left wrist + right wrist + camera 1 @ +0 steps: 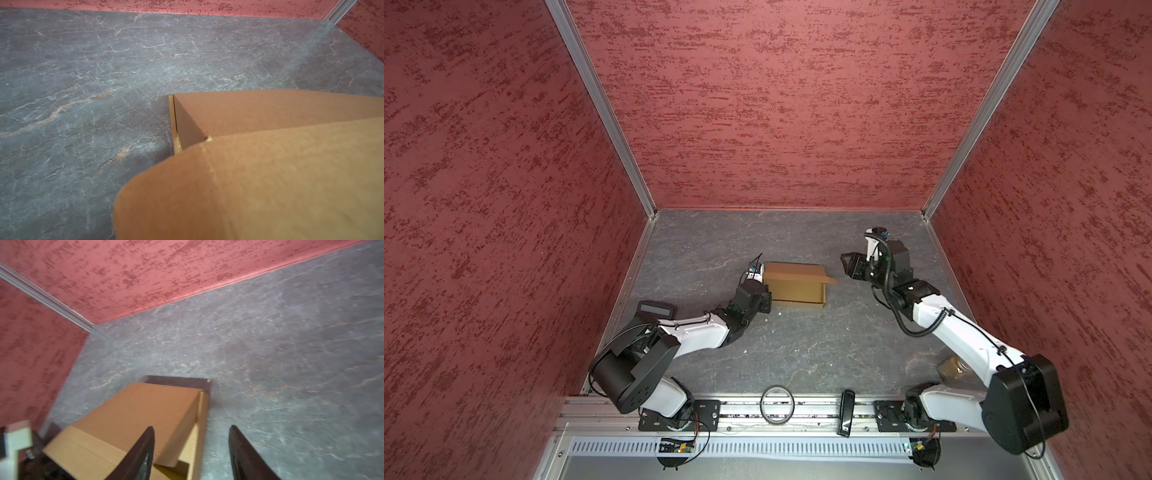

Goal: Fold the paper box

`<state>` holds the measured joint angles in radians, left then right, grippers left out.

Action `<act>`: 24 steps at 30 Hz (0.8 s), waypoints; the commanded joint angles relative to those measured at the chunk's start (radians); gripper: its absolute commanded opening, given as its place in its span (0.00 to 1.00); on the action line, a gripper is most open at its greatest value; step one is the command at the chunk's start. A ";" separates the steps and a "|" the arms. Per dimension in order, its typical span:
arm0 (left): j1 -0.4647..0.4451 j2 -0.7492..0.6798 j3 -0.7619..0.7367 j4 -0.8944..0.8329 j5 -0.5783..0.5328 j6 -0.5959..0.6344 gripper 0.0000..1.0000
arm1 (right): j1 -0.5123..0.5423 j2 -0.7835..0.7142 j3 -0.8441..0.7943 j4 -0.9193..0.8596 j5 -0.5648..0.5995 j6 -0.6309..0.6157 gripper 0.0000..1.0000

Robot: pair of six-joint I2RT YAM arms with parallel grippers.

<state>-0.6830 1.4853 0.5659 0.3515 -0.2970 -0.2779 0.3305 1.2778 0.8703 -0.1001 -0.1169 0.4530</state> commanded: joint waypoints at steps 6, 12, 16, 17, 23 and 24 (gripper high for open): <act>-0.039 -0.108 -0.048 -0.006 -0.047 -0.033 0.45 | 0.026 0.111 0.011 -0.017 -0.090 0.039 0.65; -0.081 -0.237 -0.069 -0.084 -0.079 -0.054 0.55 | 0.064 0.154 0.009 -0.001 -0.102 0.021 0.68; -0.133 -0.379 -0.085 -0.206 -0.140 -0.094 0.63 | 0.069 0.170 -0.007 0.011 -0.102 0.017 0.69; -0.140 -0.422 -0.089 -0.247 -0.151 -0.110 0.65 | 0.071 0.170 -0.019 0.018 -0.102 0.016 0.69; -0.106 -0.592 -0.038 -0.463 -0.183 -0.118 0.90 | 0.071 0.228 -0.088 0.080 -0.103 0.006 0.68; -0.081 -0.595 -0.017 -0.488 -0.159 -0.111 0.93 | 0.071 0.234 -0.095 0.089 -0.111 0.006 0.68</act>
<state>-0.8013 0.9070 0.5041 0.0006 -0.4507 -0.3893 0.3985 1.4982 0.7967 -0.0563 -0.2157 0.4644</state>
